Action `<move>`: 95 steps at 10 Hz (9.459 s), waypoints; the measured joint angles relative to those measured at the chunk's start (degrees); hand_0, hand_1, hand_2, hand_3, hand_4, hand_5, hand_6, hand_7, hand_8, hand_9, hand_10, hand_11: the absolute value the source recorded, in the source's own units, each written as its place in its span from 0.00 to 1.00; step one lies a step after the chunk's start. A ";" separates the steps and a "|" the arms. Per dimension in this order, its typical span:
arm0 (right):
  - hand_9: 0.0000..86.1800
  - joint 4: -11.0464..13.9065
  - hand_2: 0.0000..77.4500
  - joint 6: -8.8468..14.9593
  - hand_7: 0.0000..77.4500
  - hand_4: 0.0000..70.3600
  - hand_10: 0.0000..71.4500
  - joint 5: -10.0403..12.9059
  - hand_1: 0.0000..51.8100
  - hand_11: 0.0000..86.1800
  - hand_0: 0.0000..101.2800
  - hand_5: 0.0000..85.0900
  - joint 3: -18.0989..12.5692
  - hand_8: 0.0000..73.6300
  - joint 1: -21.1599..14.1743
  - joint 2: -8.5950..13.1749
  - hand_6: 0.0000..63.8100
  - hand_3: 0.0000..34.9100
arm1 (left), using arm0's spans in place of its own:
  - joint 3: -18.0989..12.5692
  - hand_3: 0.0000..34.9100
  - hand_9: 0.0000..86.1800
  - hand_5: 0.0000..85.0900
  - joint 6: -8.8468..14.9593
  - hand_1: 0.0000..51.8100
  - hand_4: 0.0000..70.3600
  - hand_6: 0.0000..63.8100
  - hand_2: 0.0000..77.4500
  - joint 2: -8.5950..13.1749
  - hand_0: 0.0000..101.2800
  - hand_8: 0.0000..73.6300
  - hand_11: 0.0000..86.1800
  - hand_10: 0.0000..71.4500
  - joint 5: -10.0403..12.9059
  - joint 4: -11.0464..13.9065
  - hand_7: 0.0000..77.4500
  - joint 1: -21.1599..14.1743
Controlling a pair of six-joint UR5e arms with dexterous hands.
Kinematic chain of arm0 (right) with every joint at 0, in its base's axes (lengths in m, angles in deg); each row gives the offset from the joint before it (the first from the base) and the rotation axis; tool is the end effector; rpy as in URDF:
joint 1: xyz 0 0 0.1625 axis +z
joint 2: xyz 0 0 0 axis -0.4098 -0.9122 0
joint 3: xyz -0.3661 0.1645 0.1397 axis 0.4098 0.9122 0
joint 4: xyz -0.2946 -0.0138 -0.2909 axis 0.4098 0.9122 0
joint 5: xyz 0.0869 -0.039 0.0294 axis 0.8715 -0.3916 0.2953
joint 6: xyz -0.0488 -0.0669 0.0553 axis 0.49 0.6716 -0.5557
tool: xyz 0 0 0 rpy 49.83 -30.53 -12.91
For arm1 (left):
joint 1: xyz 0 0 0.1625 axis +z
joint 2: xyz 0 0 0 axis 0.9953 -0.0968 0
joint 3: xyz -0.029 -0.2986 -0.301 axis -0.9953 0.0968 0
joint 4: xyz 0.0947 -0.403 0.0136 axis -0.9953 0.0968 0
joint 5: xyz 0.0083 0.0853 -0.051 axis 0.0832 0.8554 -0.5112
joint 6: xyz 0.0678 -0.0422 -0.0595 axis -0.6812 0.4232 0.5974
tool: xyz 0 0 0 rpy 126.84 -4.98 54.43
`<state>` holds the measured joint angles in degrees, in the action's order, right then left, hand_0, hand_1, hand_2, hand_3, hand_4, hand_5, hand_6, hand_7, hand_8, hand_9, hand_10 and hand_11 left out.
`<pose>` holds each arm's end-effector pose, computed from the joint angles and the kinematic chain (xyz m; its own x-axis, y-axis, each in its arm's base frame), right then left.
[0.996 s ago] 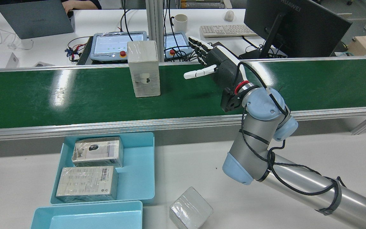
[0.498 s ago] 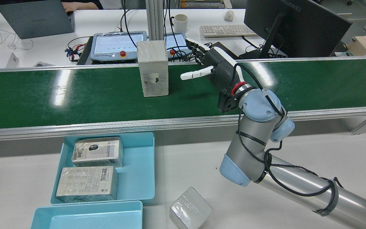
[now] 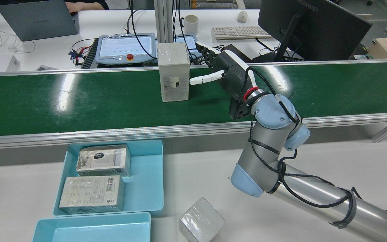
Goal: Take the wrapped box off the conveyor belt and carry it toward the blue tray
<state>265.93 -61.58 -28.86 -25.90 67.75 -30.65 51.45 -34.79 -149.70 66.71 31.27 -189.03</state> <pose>-0.3675 -0.5927 0.2893 -0.9441 0.3216 0.0722 0.0167 0.2655 -0.9640 -0.2329 -0.5061 0.5297 -0.9754 -0.0845 0.2037 -0.1918 -0.1307 -0.9727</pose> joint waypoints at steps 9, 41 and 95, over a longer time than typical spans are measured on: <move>0.02 -0.46 0.17 0.11 0.08 0.21 0.04 0.50 0.27 0.05 0.47 0.10 0.09 0.00 -0.58 0.46 0.08 0.00 | 0.00 0.00 0.00 0.01 0.00 0.00 0.00 0.00 0.01 0.00 0.00 0.00 0.00 0.00 0.00 0.00 0.01 0.00; 0.50 -5.71 0.33 18.82 0.36 0.25 0.06 11.76 0.03 0.25 0.47 0.62 -15.39 0.47 -30.14 7.79 0.70 0.00 | 0.00 0.00 0.00 0.01 0.00 0.00 0.00 0.00 0.01 0.00 0.00 0.00 0.00 0.00 0.00 0.00 0.00 0.00; 0.02 -5.71 0.23 18.82 0.08 0.01 0.00 11.76 0.32 0.02 0.47 0.14 -15.39 0.01 -30.14 7.79 0.00 0.86 | 0.00 0.00 0.00 0.01 0.00 0.00 0.00 0.00 0.01 0.00 0.00 0.00 0.00 0.00 0.00 0.00 0.00 0.00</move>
<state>260.22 -42.76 -17.11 -41.29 37.61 -22.86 51.45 -34.79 -149.70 66.71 31.27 -189.03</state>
